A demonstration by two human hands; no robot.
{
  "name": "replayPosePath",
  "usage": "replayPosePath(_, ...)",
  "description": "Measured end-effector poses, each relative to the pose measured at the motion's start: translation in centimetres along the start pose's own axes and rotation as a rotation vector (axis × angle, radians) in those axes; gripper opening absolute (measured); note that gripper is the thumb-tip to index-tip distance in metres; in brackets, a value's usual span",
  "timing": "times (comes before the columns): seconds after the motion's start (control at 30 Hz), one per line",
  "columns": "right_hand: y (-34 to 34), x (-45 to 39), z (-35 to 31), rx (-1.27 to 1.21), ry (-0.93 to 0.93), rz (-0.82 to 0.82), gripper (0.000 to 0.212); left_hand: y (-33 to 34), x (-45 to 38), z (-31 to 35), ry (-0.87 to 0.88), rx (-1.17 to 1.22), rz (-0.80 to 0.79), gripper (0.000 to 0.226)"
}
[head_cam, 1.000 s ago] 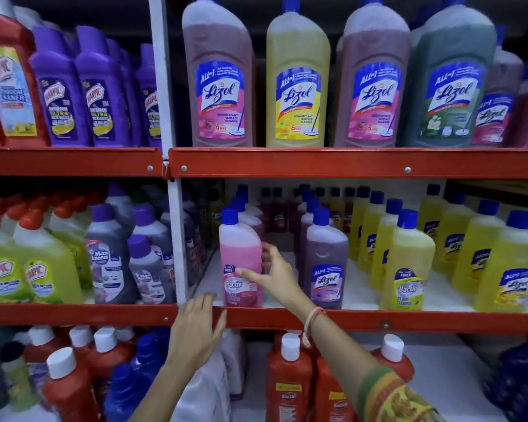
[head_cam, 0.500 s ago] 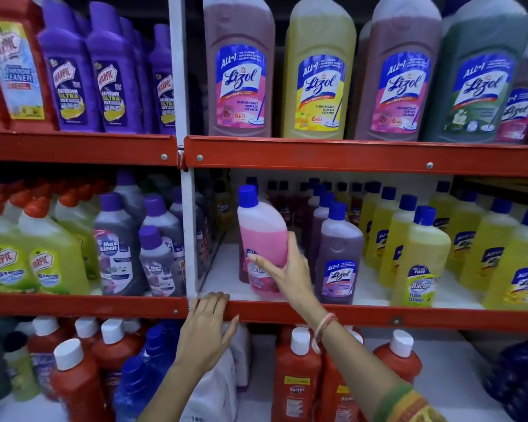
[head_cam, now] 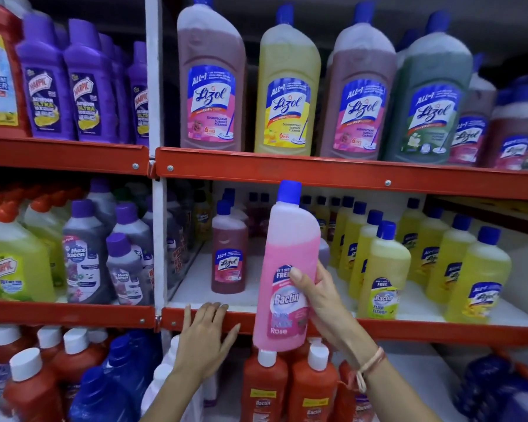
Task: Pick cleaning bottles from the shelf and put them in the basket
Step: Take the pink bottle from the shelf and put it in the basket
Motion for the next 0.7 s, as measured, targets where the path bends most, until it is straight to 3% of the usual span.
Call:
replayPosePath(0.17, -0.4, 2.2, 0.7, -0.301, 0.171, -0.291, 0.066, 0.4, 0.4, 0.3, -0.03, -0.016, -0.01, 0.093)
replayPosePath(0.3, 0.5, 3.9, 0.4, -0.377, 0.222, -0.447, 0.064, 0.5, 0.5, 0.3, -0.029, -0.045, -0.002, 0.092)
replayPosePath(0.7, -3.8, 5.3, -0.4, -0.329, 0.303, -0.391, 0.065, 0.4, 0.4, 0.7, -0.051, -0.008, -0.006, 0.103)
Point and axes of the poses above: each hand's wrist, its own x-axis away from the middle knuckle, its own y-axis out of the palm, z = x × y, the point moved 8 cm from there along -x, towards the middle knuckle, and after that the axes turned 1 degree about x, right-handed, at the moved point
